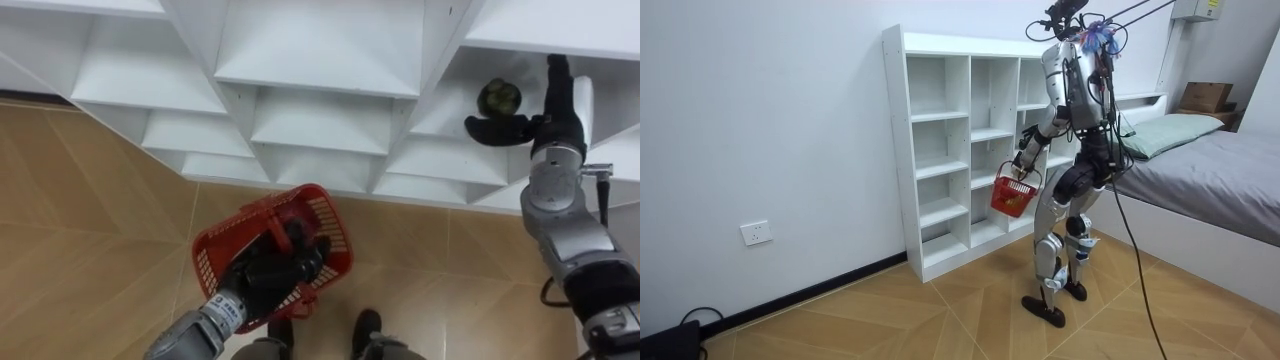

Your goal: Collect fruits from the closet

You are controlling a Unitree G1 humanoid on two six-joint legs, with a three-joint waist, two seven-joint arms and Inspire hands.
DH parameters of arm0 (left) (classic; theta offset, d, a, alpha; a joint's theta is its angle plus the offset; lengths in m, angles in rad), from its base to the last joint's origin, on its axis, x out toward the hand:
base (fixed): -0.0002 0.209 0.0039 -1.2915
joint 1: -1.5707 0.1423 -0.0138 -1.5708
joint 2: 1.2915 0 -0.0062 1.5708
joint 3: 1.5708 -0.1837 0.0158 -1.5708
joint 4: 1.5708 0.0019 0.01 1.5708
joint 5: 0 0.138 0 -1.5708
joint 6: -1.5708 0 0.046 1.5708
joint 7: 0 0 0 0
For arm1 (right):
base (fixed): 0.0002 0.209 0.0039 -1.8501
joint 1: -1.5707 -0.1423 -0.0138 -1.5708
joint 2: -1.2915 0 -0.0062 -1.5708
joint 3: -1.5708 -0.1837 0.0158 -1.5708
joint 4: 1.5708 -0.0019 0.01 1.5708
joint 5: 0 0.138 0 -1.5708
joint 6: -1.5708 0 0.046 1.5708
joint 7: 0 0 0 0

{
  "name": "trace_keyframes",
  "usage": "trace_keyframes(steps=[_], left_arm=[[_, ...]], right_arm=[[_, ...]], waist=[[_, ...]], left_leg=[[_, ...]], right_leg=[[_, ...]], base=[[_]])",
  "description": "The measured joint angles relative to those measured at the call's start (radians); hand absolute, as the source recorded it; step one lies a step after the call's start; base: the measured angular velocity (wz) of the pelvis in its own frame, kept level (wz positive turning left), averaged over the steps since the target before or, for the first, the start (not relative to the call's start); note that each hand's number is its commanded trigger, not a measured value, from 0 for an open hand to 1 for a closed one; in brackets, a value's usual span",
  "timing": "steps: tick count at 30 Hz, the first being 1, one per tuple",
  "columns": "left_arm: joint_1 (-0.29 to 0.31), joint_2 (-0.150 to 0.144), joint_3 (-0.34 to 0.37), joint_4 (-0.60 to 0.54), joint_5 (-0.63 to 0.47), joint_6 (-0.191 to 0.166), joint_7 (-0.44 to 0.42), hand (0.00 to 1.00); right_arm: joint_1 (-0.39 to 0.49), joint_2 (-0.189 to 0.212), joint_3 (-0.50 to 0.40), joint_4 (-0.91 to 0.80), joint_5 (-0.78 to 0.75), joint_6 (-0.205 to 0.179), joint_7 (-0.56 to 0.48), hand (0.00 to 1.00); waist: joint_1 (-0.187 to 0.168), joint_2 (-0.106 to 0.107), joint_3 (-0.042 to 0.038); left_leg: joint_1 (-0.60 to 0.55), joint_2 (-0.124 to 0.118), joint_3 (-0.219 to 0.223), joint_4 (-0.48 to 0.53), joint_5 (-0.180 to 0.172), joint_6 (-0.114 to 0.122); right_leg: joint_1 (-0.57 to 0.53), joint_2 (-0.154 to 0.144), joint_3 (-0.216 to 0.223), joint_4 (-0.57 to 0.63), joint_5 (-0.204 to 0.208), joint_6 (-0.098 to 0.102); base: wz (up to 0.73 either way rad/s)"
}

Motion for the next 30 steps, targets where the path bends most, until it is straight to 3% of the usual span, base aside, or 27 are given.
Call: trace_keyframes(steps=[10,23,30], left_arm=[[-0.005,0.002,-0.008,0.000,0.004,0.003,0.000,1.00],[-0.022,0.017,-0.050,0.000,-0.001,0.002,0.016,1.00],[-0.024,0.020,-0.050,0.000,-0.001,0.002,0.043,1.00]], right_arm=[[-0.021,0.000,0.036,0.026,-0.066,0.029,0.019,0.00],[-0.093,-0.006,0.065,0.110,-0.072,0.038,0.024,0.00],[-0.094,-0.009,0.063,0.112,-0.074,0.040,0.017,0.00]], waist=[[0.003,0.000,0.0000],[0.005,-0.004,0.0011],[0.005,-0.017,0.0071]], left_leg=[[-0.012,-0.001,0.000,0.000,0.001,0.000],[-0.021,-0.004,0.006,-0.002,0.005,0.004],[-0.032,-0.004,0.005,0.001,0.009,0.006]], right_leg=[[-0.015,-0.001,0.001,0.003,0.001,-0.001],[-0.033,-0.011,-0.003,0.014,-0.002,-0.002],[-0.042,-0.015,-0.008,0.015,-0.001,-0.001]], base=[[0.00],[0.00],[0.01]])
